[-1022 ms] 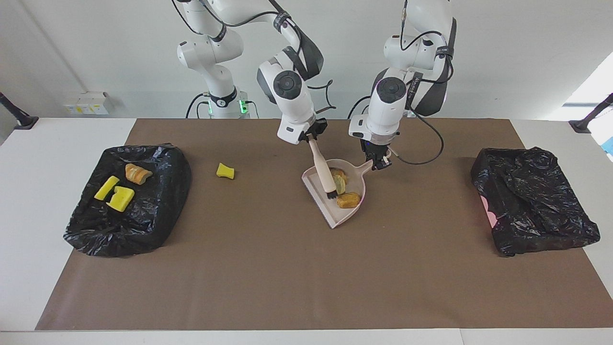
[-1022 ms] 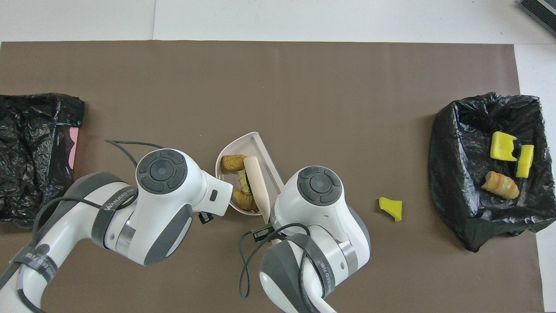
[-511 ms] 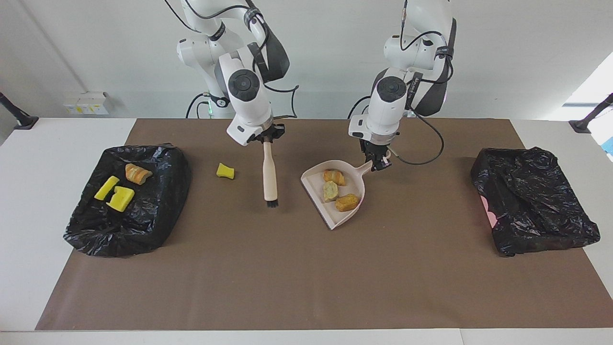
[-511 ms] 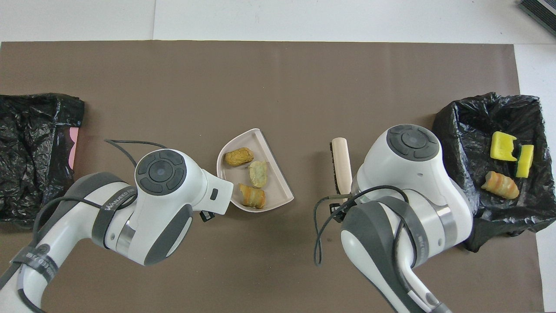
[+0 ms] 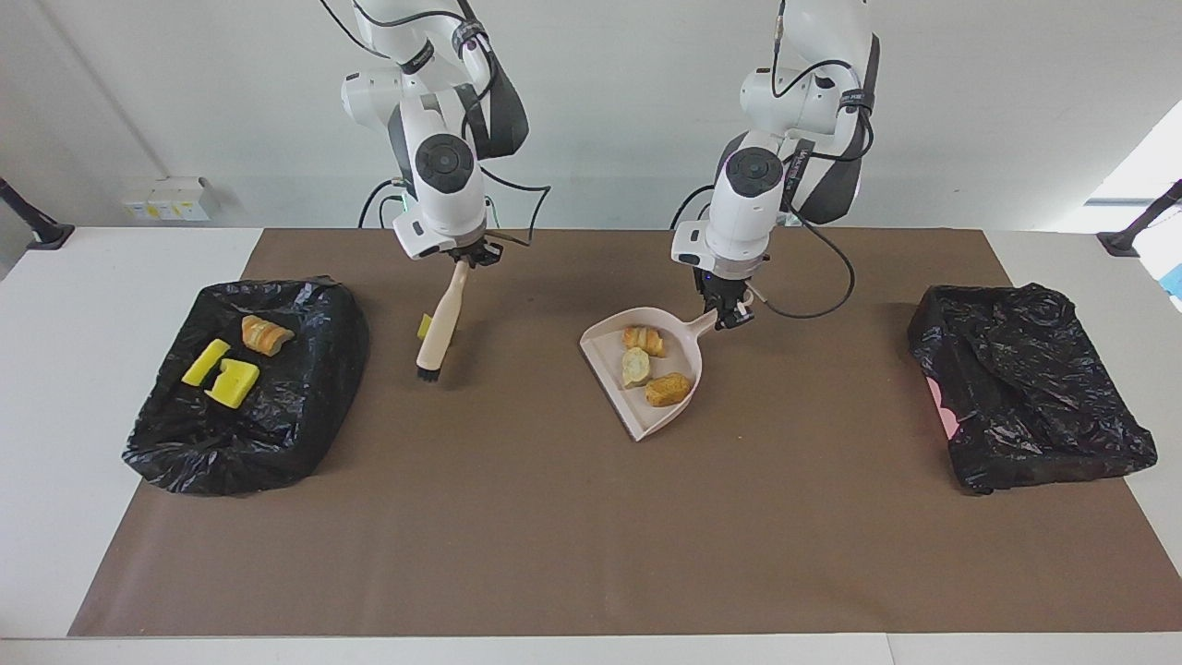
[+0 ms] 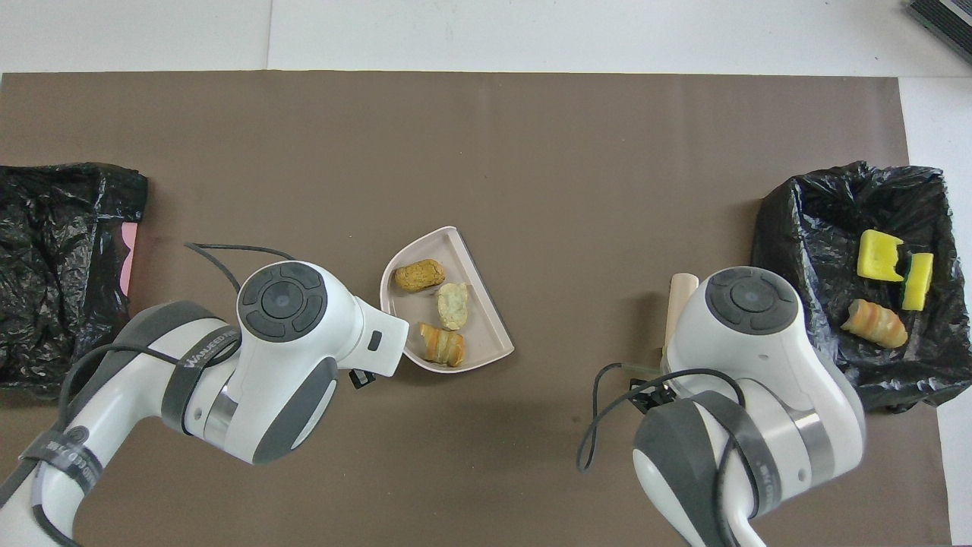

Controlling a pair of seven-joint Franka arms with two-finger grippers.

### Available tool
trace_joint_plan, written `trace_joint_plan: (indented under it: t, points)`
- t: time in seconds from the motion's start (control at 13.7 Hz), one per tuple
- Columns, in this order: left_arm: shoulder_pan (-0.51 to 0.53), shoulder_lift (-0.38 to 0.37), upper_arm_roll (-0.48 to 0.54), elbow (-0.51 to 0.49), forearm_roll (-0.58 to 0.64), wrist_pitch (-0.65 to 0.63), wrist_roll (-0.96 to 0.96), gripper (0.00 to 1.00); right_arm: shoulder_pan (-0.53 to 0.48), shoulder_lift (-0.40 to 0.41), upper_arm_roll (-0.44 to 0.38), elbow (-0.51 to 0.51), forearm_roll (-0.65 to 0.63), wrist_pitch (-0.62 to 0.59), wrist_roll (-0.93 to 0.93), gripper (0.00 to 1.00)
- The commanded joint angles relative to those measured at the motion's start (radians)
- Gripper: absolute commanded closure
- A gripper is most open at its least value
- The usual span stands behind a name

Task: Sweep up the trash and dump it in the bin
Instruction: 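Carry the brush with the right gripper to the yellow sponge piece, then sweep the yellow sponge into the dustpan with the right gripper's brush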

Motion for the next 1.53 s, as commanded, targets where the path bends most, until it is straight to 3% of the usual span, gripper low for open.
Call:
trace_joint_plan:
  t: [0.0,0.22,0.51,0.8,0.95,1.24,1.46]
  points:
    - [-0.017,-0.012,0.012,-0.017,0.009,0.022,0.005,1.00,-0.011,-0.205,0.020,-0.222,-0.020,0.053,0.049,1.00]
    - [-0.017,-0.012,0.012,-0.017,0.009,0.022,0.005,1.00,-0.004,-0.339,0.020,-0.376,-0.020,0.083,0.050,1.00]
    - [-0.017,-0.012,0.012,-0.017,0.009,0.022,0.003,1.00,-0.004,-0.347,0.022,-0.476,0.005,0.191,0.056,1.00]
    - [-0.017,-0.012,0.012,-0.017,0.009,0.023,0.001,1.00,0.004,-0.166,0.022,-0.423,0.031,0.369,0.021,1.00]
    - [-0.017,-0.012,0.012,-0.017,0.009,0.023,0.001,1.00,0.021,-0.054,0.023,-0.304,0.032,0.385,-0.012,1.00]
    - [-0.017,-0.028,0.010,-0.050,0.009,0.029,0.005,1.00,0.116,0.070,0.023,-0.147,0.123,0.388,-0.084,1.00]
    - [-0.019,-0.051,0.010,-0.107,0.009,0.095,0.005,1.00,0.203,0.249,0.025,0.043,0.129,0.382,-0.091,1.00]
